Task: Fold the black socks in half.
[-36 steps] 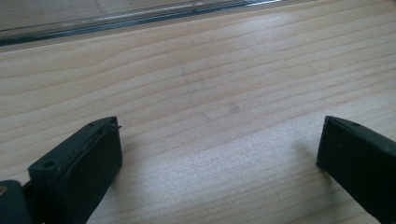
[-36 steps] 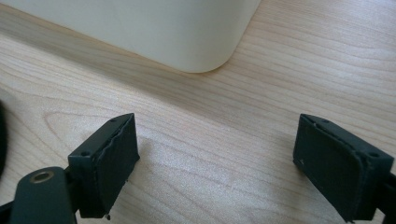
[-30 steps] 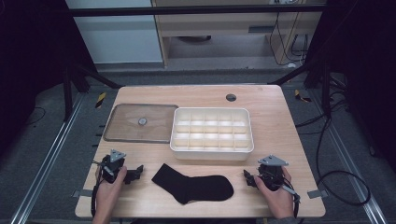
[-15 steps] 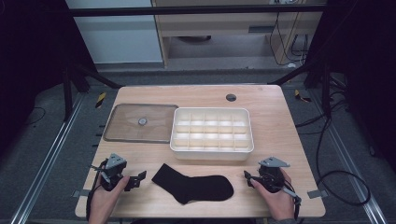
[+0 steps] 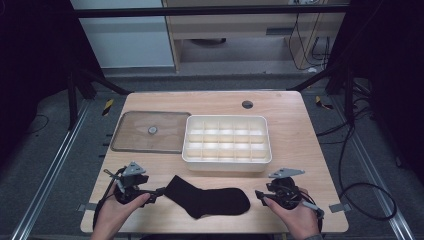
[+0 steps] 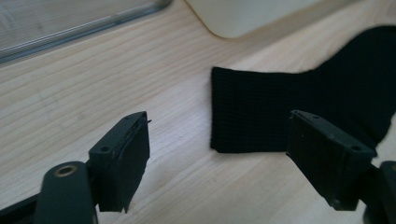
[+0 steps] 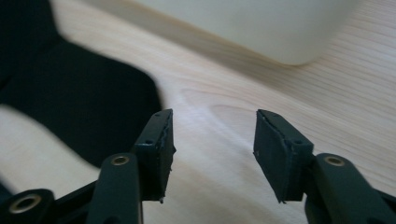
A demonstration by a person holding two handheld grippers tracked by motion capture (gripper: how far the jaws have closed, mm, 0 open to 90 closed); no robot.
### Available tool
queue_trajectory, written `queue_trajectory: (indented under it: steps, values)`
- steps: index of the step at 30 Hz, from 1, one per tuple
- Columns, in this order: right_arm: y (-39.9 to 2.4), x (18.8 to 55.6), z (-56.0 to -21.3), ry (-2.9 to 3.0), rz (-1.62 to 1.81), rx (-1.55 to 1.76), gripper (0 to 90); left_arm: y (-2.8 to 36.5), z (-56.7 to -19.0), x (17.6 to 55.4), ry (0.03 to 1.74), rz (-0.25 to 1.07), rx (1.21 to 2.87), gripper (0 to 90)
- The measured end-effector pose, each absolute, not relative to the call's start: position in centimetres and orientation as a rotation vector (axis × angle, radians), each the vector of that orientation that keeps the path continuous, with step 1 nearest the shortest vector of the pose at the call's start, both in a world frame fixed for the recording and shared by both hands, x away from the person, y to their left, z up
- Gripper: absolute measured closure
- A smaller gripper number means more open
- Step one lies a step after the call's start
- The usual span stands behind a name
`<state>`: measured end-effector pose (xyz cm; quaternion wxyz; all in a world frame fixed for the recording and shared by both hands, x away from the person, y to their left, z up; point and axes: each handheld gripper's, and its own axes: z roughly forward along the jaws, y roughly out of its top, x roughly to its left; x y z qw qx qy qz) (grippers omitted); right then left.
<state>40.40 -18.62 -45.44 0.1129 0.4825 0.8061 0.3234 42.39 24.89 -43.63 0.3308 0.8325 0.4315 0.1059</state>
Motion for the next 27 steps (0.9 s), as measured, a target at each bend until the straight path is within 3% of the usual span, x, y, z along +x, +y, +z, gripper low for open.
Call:
queue_trajectory:
  steps: [5,11,15,23,27]
  values:
    - [-16.3,41.2,-43.6,2.513,0.851,1.366,61.0,23.3,-43.2,43.5,1.109,0.235,2.295,27.8]
    - [-14.2,41.9,-43.9,2.603,0.813,1.330,72.3,22.4,-44.1,44.7,1.114,0.207,2.338,33.0]
    - [-13.2,42.2,-45.7,2.647,0.753,1.338,69.9,21.8,-44.7,44.9,1.118,0.213,2.374,35.1]
    - [-11.9,42.1,-46.6,2.649,0.727,1.331,55.3,20.9,-45.2,45.2,1.116,0.227,2.430,35.9]
    - [-11.7,41.9,-46.5,2.652,0.727,1.316,53.3,20.2,-45.6,45.5,1.105,0.222,2.470,43.8]
